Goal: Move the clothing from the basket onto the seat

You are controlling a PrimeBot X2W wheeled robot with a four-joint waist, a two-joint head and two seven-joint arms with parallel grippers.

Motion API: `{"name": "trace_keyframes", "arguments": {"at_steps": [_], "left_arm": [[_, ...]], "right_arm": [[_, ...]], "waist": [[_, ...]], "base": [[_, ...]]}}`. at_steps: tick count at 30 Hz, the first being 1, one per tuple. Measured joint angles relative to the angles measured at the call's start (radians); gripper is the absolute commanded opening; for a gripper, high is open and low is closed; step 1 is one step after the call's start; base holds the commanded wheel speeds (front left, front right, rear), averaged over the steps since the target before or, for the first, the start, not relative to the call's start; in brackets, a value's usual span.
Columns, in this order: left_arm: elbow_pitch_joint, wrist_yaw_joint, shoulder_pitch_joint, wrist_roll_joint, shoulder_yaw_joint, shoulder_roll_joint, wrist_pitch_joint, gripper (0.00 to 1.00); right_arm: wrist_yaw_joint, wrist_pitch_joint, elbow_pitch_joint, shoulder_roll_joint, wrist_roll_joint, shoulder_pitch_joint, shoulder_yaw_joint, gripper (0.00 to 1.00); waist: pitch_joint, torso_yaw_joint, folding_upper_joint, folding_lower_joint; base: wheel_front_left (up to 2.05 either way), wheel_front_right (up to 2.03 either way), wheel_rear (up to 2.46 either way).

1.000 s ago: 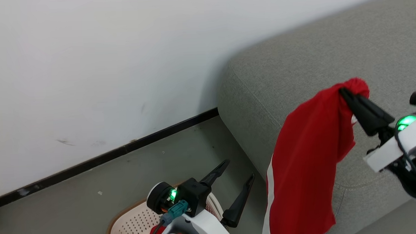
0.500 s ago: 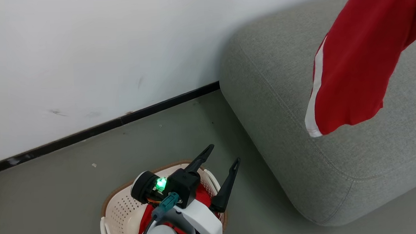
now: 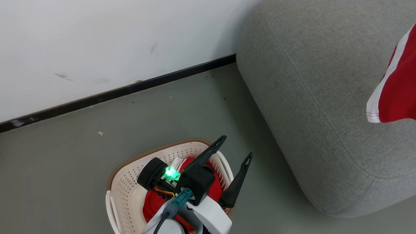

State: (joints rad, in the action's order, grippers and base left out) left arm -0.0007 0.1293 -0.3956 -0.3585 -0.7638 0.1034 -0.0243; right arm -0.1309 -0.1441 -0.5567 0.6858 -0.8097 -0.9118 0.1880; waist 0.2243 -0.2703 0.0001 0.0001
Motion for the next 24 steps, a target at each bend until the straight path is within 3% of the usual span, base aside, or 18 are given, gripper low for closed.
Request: {"name": "trace_keyframes", "arguments": {"at_steps": [10,24], "left_arm": [[-0.035,-0.010,-0.038,0.027,-0.038,0.001,0.039,1.00],[-0.063,-0.019,-0.098,0.053,-0.047,0.000,0.063,1.00]], "right_arm": [[0.000,-0.062,-0.143,0.054,0.087,-0.072,-0.065,0.00],[0.000,-0.104,-0.235,0.038,0.274,-0.179,-0.074,0.00]], "waist": [[0.070,0.040,0.0000,0.0000],[0.161,0.083,0.0000,0.0000]], "base": [[0.00,0.00,0.00],[0.00,0.00,0.00]]}}
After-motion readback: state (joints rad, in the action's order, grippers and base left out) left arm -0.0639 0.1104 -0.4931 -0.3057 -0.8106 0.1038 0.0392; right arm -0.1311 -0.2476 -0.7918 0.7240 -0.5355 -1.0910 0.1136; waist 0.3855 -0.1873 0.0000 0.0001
